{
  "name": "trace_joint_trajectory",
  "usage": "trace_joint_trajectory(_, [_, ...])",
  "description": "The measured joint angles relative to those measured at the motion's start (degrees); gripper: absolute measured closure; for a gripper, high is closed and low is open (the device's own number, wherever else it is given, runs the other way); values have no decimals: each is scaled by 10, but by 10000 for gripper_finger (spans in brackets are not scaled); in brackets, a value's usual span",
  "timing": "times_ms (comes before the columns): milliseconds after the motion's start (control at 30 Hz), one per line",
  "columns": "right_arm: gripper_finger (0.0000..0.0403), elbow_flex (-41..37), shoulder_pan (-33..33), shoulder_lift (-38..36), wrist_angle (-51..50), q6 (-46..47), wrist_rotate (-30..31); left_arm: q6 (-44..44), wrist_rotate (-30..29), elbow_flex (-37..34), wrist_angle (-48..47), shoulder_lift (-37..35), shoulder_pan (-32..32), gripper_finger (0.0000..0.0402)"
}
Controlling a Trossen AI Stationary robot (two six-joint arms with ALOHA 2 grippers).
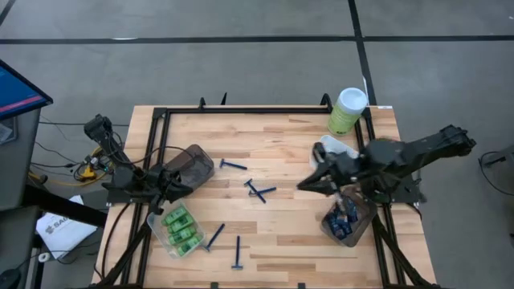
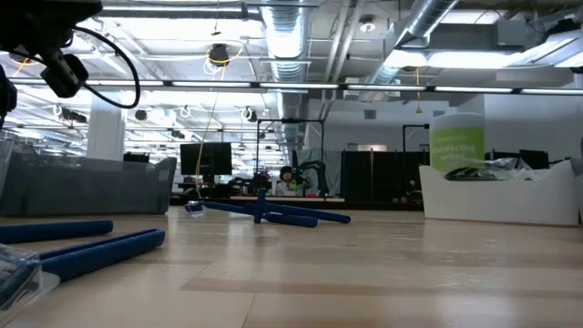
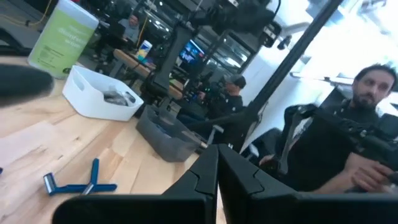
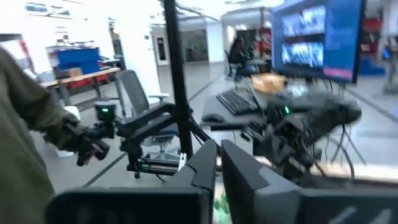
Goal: Pick & Place Travel size toiletries
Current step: Put the blue razor into the left black bin
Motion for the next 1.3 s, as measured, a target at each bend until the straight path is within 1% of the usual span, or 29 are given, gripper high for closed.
trace_joint_trajectory(67, [398,0,7,-29,-26,-16,0,0,-4,0,15,0,0,400])
trace_joint_trajectory(267, [391,0,17,-103,-107,-24,5,0,-5,0,44,0,0,400])
trace_joint_trajectory(400, [400,0,17,-144,-152,-52,14,0,-9,0,79,0,0,400])
trace_joint_trajectory(533, [400,-2,14,-185,-169,-83,18,4,-51,0,91,0,0,400])
trace_joint_trajectory(633, [402,-28,2,-223,-157,-102,30,16,-97,0,96,0,0,400])
trace_joint_trajectory(700, [402,-53,-7,-257,-158,-103,38,15,-132,0,119,0,4,400])
trace_joint_trajectory(767, [401,-83,-17,-293,-141,-98,49,15,-147,0,153,0,13,400])
trace_joint_trajectory(867, [402,-134,-32,-344,-123,-81,83,18,-148,0,197,0,34,400])
trace_joint_trajectory(933, [402,-177,-42,-374,-115,-73,94,17,-143,0,216,0,50,400])
trace_joint_trajectory(1067, [402,-262,-61,-428,-32,-59,97,15,-137,0,224,0,80,400])
trace_joint_trajectory(1200, [402,-345,-74,-466,35,-49,96,12,-137,0,232,0,110,400])
trace_joint_trajectory(1300, [402,-403,-81,-491,96,-37,96,-15,-137,0,247,0,130,400])
